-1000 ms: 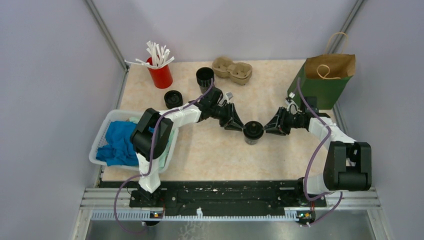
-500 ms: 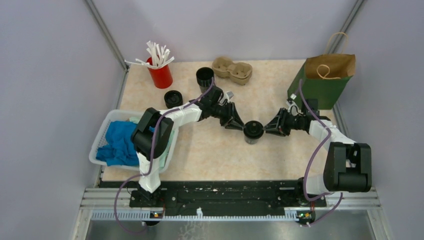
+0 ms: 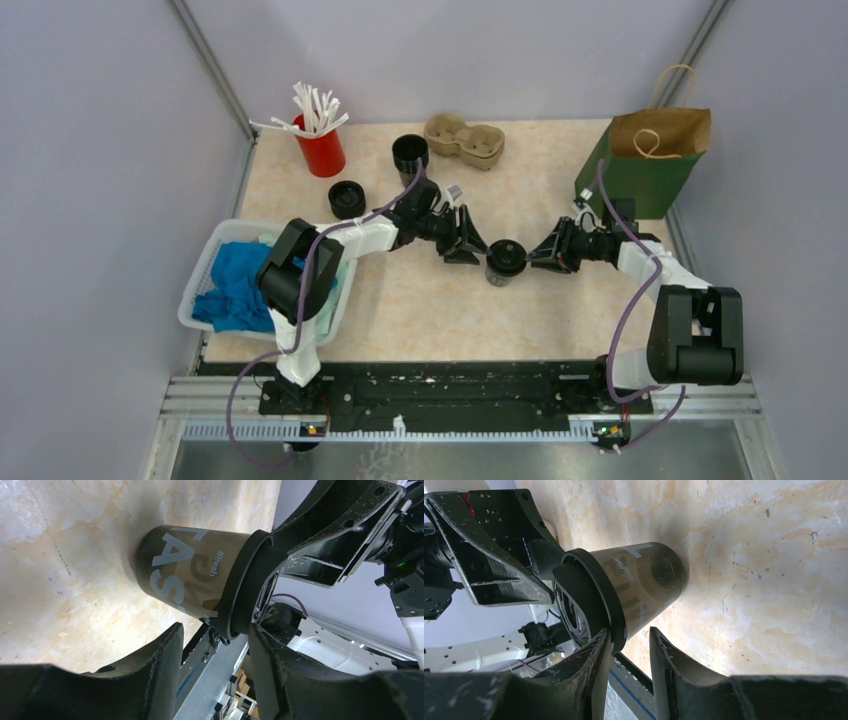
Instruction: Pack the takeout coffee
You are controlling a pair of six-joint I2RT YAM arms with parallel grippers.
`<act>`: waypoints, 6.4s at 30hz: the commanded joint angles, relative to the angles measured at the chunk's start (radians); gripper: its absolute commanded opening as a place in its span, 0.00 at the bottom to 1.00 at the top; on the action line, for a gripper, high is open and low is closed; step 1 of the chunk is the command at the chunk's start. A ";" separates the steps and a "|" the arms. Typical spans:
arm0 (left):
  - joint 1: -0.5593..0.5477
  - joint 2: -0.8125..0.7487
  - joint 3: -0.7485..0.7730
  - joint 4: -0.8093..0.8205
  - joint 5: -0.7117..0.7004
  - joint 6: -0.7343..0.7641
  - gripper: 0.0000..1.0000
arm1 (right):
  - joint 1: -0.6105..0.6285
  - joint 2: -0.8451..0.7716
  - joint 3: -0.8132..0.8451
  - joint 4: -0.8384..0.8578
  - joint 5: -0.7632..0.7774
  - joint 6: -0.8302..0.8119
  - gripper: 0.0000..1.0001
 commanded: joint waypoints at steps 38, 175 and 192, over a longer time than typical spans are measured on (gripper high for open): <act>0.006 0.059 0.056 -0.217 -0.130 0.150 0.30 | 0.072 -0.031 -0.103 0.141 0.060 0.083 0.33; 0.046 -0.111 0.040 -0.137 0.075 0.123 0.85 | 0.110 -0.091 0.050 0.015 -0.057 0.032 0.67; 0.005 -0.076 0.049 -0.233 0.048 0.166 0.59 | 0.097 0.083 0.142 0.097 -0.086 0.024 0.57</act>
